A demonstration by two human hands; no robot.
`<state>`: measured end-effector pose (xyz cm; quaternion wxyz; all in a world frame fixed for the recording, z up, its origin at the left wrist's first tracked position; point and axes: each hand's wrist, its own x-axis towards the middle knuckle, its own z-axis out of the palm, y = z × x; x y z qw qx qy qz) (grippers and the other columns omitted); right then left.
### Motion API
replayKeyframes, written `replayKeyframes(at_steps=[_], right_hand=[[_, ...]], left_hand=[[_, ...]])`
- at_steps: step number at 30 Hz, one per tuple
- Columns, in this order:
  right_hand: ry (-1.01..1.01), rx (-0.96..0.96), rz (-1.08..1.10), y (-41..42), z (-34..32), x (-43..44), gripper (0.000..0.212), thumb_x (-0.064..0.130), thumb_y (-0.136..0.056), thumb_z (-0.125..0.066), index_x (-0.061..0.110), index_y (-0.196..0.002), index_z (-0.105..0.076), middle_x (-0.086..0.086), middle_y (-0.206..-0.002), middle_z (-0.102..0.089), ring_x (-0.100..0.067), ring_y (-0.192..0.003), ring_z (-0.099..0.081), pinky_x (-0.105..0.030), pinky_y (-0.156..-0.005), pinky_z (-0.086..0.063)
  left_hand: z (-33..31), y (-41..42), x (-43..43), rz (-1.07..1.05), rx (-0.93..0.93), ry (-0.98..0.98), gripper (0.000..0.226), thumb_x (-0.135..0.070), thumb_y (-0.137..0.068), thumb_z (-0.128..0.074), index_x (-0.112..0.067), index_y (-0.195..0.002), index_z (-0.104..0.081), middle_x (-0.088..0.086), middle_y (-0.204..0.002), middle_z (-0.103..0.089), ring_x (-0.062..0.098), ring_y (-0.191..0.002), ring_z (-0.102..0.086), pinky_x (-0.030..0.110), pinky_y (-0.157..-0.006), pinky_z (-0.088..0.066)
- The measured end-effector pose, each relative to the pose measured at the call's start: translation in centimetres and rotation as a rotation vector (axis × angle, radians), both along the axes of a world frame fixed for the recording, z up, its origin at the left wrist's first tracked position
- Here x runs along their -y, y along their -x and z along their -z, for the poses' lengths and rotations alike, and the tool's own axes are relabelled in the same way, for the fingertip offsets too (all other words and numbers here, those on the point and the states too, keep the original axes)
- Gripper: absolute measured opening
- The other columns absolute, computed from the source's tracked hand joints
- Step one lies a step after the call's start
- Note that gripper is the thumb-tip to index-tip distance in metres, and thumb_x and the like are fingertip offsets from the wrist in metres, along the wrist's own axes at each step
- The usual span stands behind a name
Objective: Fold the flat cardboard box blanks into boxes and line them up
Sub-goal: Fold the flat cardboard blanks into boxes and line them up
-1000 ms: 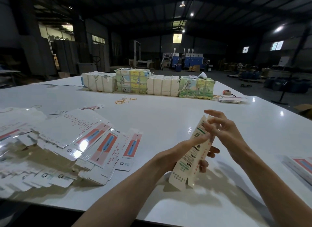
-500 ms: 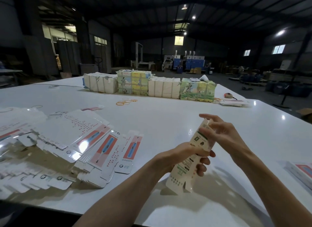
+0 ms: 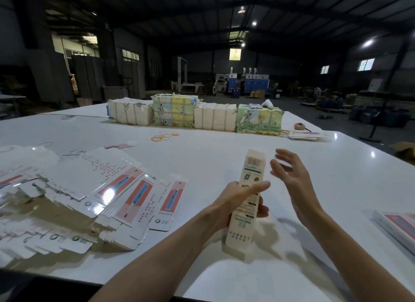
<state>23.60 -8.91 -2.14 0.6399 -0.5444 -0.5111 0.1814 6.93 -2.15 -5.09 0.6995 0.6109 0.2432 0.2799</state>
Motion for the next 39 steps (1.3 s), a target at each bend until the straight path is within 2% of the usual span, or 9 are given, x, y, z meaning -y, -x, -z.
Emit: replayKeyframes(at_steps=[3,7,11,14,19,23,27,33,39], right_hand=[[0.052,0.011,-0.151,0.7,1.2,0.1,0.048,0.043,-0.098,-0.066,0.037,-0.143,-0.048,0.009,-0.118,-0.076,-0.014,-0.107,-0.075,-0.034,-0.093,-0.059],[0.032,0.0,-0.199,1.2,2.2,-0.1,0.047,0.025,-0.101,-0.069,0.04,-0.141,-0.051,0.0,-0.113,-0.078,-0.021,-0.108,-0.075,-0.039,-0.088,-0.062],[0.025,-0.036,-0.226,0.7,2.2,0.0,0.05,0.024,-0.099,-0.072,0.035,-0.144,-0.055,-0.008,-0.109,-0.078,-0.026,-0.107,-0.075,-0.042,-0.09,-0.063],[0.04,-0.026,-0.244,0.6,2.5,-0.1,0.05,0.026,-0.1,-0.07,0.036,-0.147,-0.054,-0.006,-0.114,-0.077,-0.026,-0.111,-0.074,-0.046,-0.094,-0.062],[0.067,-0.055,-0.346,1.0,2.6,-0.3,0.058,0.034,-0.099,-0.068,0.046,-0.151,-0.046,-0.006,-0.123,-0.074,-0.027,-0.118,-0.07,-0.035,-0.092,-0.061],[0.044,-0.072,-0.33,0.9,2.8,-0.6,0.06,0.037,-0.094,-0.077,0.045,-0.147,-0.048,-0.011,-0.117,-0.075,-0.032,-0.112,-0.073,-0.034,-0.086,-0.062],[0.016,-0.124,-0.352,0.5,2.8,-0.7,0.065,0.032,-0.092,-0.081,0.041,-0.147,-0.049,-0.016,-0.116,-0.074,-0.037,-0.111,-0.073,-0.043,-0.088,-0.063],[0.03,-0.161,-0.398,0.5,2.6,-0.7,0.052,0.027,-0.09,-0.08,0.028,-0.137,-0.058,-0.02,-0.115,-0.071,-0.042,-0.11,-0.071,-0.053,-0.091,-0.061],[0.11,-0.133,-0.35,0.0,2.6,-0.9,0.035,0.029,-0.089,-0.082,0.028,-0.12,-0.066,-0.014,-0.114,-0.074,-0.036,-0.109,-0.074,-0.047,-0.087,-0.063]], left_hand=[[-0.3,0.1,0.2,-0.014,0.121,0.045,0.066,-0.051,-0.078,-0.091,-0.008,-0.123,-0.067,0.015,-0.089,-0.073,0.037,-0.087,-0.077,0.045,-0.081,-0.064],[-0.3,0.0,0.6,0.052,0.092,0.027,0.083,-0.048,-0.08,-0.092,-0.016,-0.143,-0.047,0.022,-0.106,-0.075,0.047,-0.099,-0.076,0.053,-0.087,-0.064],[0.1,0.2,0.4,-0.017,0.074,-0.184,0.11,-0.031,-0.083,-0.091,-0.058,-0.147,-0.006,0.011,-0.131,-0.069,0.04,-0.098,-0.078,0.052,-0.088,-0.064],[0.4,-0.1,0.2,-0.056,0.086,-0.301,0.127,-0.025,-0.082,-0.092,-0.072,-0.147,0.007,0.008,-0.148,-0.054,0.033,-0.105,-0.077,0.048,-0.089,-0.064],[0.4,-0.4,0.1,-0.121,0.099,-0.396,0.125,-0.028,-0.081,-0.093,-0.083,-0.136,0.006,0.007,-0.154,-0.046,0.032,-0.115,-0.071,0.04,-0.086,-0.065],[0.4,-0.5,0.1,-0.136,0.076,-0.454,0.121,-0.036,-0.083,-0.09,-0.072,-0.148,0.005,-0.004,-0.14,-0.051,0.013,-0.111,-0.07,0.019,-0.078,-0.061],[0.2,-0.5,0.4,-0.082,0.103,-0.436,0.114,-0.03,-0.087,-0.087,-0.065,-0.154,-0.001,0.003,-0.144,-0.051,0.03,-0.112,-0.072,0.032,-0.083,-0.064],[-0.2,-0.1,0.4,-0.046,0.02,-0.394,0.108,-0.032,-0.084,-0.091,-0.057,-0.152,-0.01,0.008,-0.132,-0.064,0.027,-0.098,-0.076,0.043,-0.085,-0.065],[0.2,-0.2,0.0,0.06,0.037,-0.269,0.105,-0.007,-0.082,-0.085,-0.057,-0.144,-0.019,0.019,-0.119,-0.07,0.034,-0.093,-0.079,0.037,-0.077,-0.064]])
